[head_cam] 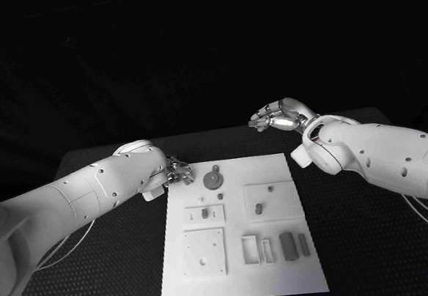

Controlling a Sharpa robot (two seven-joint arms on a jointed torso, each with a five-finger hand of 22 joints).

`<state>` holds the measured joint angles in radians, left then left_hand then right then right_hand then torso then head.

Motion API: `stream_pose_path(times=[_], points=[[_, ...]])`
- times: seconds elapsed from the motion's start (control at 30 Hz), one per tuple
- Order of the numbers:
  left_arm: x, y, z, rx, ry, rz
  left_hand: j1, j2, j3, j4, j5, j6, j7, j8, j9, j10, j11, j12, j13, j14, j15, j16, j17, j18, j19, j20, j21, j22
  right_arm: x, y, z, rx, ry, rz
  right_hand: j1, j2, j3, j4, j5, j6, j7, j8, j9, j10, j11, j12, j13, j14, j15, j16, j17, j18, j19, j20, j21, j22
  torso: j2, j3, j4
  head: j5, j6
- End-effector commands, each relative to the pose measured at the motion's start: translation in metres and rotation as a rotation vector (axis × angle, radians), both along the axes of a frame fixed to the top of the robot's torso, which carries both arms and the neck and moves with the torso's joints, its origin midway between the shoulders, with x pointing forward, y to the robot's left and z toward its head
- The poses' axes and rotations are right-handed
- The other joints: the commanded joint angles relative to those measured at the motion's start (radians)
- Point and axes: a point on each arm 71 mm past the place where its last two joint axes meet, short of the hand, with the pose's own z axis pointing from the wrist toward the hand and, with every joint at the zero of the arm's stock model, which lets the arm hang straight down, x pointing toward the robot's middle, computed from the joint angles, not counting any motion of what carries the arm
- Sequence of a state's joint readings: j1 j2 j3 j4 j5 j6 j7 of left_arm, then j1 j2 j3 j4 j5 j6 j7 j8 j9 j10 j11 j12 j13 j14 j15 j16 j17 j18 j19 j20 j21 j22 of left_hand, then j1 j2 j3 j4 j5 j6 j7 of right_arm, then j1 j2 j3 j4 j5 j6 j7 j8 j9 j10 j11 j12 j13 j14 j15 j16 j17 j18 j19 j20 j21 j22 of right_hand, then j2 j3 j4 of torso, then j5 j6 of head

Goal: Assemble the parts on the task board

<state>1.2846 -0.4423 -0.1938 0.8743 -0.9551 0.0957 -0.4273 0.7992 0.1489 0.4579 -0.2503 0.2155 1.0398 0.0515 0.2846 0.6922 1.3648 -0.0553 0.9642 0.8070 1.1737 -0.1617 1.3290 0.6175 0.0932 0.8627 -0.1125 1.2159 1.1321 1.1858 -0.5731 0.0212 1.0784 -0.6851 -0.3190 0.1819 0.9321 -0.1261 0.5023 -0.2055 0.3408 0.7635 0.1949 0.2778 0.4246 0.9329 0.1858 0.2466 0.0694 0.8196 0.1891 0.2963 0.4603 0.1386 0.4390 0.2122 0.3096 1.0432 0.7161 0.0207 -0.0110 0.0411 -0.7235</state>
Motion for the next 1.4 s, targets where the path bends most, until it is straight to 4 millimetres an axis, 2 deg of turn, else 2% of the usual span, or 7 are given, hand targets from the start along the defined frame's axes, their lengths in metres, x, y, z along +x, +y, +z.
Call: stream_pose_path(times=[0.03, 0.13, 0.47, 0.53, 0.73, 1.2, 1.4], points=[[0.000, -0.001, 0.001, -0.057, 0.001, 0.013, 0.043, -0.028, 0.075, 0.045, -0.101, 0.012, 0.000, 0.004, -0.003, 0.006, -0.008, 0.001, -0.006, 0.001, -0.005, 0.003, -0.004, -0.001, -0.004, -0.138, 0.005, -0.010, 0.000, 0.002, 0.000, 0.002, 0.005, 0.016, 0.009, 0.002, -0.004, 0.001, 0.004, -0.008, 0.022, 0.004, -0.001, 0.004, 0.000, -0.005, -0.002, -0.005, 0.001, -0.006, -0.001, -0.008, -0.005, 0.001, -0.004, 0.002, 0.000, 0.0004, 0.0004, 0.001, 0.001], [-0.001, 0.001, 0.001, -0.065, 0.000, 0.021, 0.050, -0.040, 0.103, 0.071, -0.101, 0.018, -0.002, 0.003, -0.006, 0.008, -0.008, 0.002, -0.008, 0.003, -0.004, 0.005, -0.005, -0.003, -0.004, -0.138, 0.012, -0.013, 0.000, 0.001, 0.000, 0.001, 0.005, 0.014, 0.009, 0.002, -0.004, 0.001, 0.004, -0.008, 0.022, 0.004, -0.002, 0.004, 0.000, -0.006, -0.002, -0.006, 0.001, -0.006, -0.001, -0.008, -0.005, 0.001, -0.004, 0.002, 0.000, 0.0004, 0.0003, 0.001, 0.001], [-0.019, 0.017, 0.006, -0.144, -0.021, 0.063, 0.055, -0.039, 0.115, 0.076, -0.093, 0.028, -0.005, 0.007, -0.006, 0.009, -0.011, 0.004, -0.010, 0.005, -0.006, 0.008, -0.006, -0.003, -0.004, -0.139, 0.018, -0.015, 0.000, -0.004, -0.001, -0.003, 0.007, 0.006, 0.010, 0.002, -0.004, 0.001, 0.005, -0.008, 0.022, 0.004, -0.002, 0.004, 0.000, -0.007, -0.002, -0.007, 0.001, -0.007, -0.002, -0.009, -0.006, 0.001, -0.005, 0.004, -0.001, 0.0014, 0.0011, 0.000, 0.002], [-0.024, 0.020, 0.009, -0.151, -0.024, 0.061, 0.051, -0.036, 0.117, 0.077, -0.065, 0.032, -0.006, 0.008, -0.006, 0.010, -0.012, 0.004, -0.011, 0.006, -0.007, 0.009, -0.006, -0.004, -0.005, -0.140, 0.023, -0.016, 0.000, -0.006, -0.001, -0.005, 0.008, 0.002, 0.010, 0.002, -0.005, 0.001, 0.005, -0.008, 0.022, 0.004, -0.002, 0.004, 0.000, -0.007, -0.002, -0.007, 0.001, -0.007, -0.002, -0.009, -0.006, 0.000, -0.005, 0.004, -0.001, 0.0015, 0.0008, 0.001, 0.001], [-0.042, 0.029, 0.016, -0.165, -0.033, 0.053, 0.050, -0.036, 0.118, 0.076, -0.060, 0.034, -0.007, 0.009, -0.006, 0.011, -0.013, 0.005, -0.011, 0.006, -0.008, 0.010, -0.006, -0.004, -0.006, -0.140, 0.025, -0.017, 0.000, -0.010, -0.001, -0.007, 0.008, -0.005, 0.010, 0.001, -0.005, 0.001, 0.005, -0.008, 0.022, 0.004, -0.002, 0.004, 0.000, -0.008, -0.002, -0.007, 0.001, -0.007, -0.002, -0.010, -0.007, 0.000, -0.005, 0.005, -0.001, 0.0005, 0.0038, 0.000, -0.002], [-0.076, 0.027, 0.012, -0.099, -0.053, -0.034, 0.050, -0.040, 0.119, 0.074, -0.056, 0.040, -0.009, 0.012, -0.005, 0.014, -0.015, 0.006, -0.013, 0.008, -0.009, 0.012, -0.006, -0.004, -0.006, -0.142, 0.028, -0.019, 0.001, -0.012, -0.001, -0.009, 0.009, -0.008, 0.010, 0.001, -0.005, 0.001, 0.005, -0.009, 0.022, 0.004, -0.003, 0.004, 0.000, -0.009, -0.002, -0.008, 0.001, -0.007, -0.003, -0.010, -0.008, 0.000, -0.006, 0.007, 0.000, -0.0031, 0.0036, 0.003, -0.013], [-0.084, 0.022, 0.007, -0.060, -0.053, -0.068, 0.052, -0.043, 0.121, 0.072, -0.053, 0.045, -0.010, 0.013, -0.005, 0.017, -0.016, 0.007, -0.013, 0.011, -0.010, 0.013, -0.006, -0.003, -0.005, -0.143, 0.030, -0.020, 0.000, -0.012, -0.001, -0.009, 0.009, -0.007, 0.010, 0.001, -0.005, 0.001, 0.005, -0.009, 0.022, 0.004, -0.003, 0.004, 0.000, -0.009, -0.002, -0.009, 0.001, -0.007, -0.003, -0.010, -0.008, 0.000, -0.006, 0.007, 0.000, -0.0020, 0.0054, 0.004, -0.020]])
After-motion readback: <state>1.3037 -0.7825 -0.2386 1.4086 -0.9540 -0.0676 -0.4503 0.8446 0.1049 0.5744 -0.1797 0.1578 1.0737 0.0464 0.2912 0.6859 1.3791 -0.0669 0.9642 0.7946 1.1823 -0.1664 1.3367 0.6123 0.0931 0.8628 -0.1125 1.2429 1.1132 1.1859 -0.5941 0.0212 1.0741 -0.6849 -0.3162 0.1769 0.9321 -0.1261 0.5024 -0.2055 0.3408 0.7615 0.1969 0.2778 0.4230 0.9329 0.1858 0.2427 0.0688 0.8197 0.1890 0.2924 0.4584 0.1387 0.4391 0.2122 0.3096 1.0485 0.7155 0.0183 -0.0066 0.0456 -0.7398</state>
